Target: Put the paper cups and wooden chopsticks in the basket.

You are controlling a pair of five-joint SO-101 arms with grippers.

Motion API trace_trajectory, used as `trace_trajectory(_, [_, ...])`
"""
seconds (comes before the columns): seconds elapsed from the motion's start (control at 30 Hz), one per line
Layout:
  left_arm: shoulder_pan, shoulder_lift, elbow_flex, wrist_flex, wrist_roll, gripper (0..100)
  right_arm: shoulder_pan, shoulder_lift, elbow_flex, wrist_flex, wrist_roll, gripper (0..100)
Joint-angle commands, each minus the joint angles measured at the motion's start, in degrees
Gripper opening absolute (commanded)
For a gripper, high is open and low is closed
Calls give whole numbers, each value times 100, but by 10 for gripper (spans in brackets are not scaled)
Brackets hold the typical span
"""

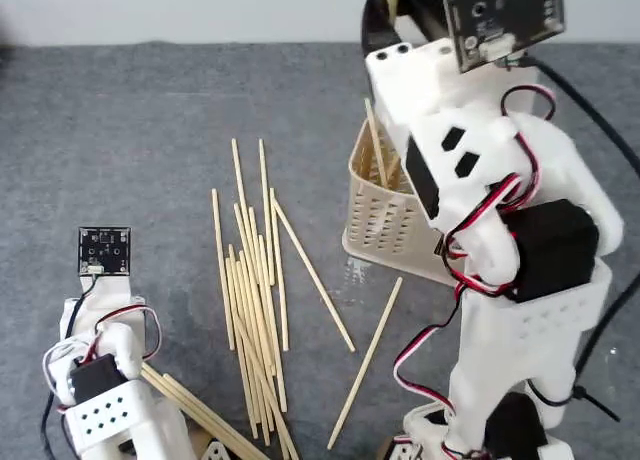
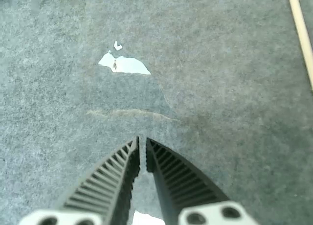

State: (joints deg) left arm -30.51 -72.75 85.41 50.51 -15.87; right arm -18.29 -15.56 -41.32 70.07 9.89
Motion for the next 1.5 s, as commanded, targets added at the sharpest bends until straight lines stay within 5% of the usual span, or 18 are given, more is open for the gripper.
trace_trajectory(0.0, [-9,-53,-13,-202,-70,26,259,-163,44,-295,26,8])
trace_trajectory(0.53, [-9,-53,-4,-202,-70,26,453,-233,2391,-426,18,13])
trace_trajectory(0.67, [-9,-53,-4,-202,-70,26,462,-233,2875,-426,18,80])
trace_trajectory(0.93, [-9,-53,-4,-202,-70,26,488,-444,2611,-233,-255,121])
trace_trajectory(1.23, [-9,-53,-4,-202,-70,26,-664,-541,2347,1956,-290,122])
trace_trajectory(1.47, [-9,-53,-4,-211,-70,26,-1473,558,2347,2484,-1459,124])
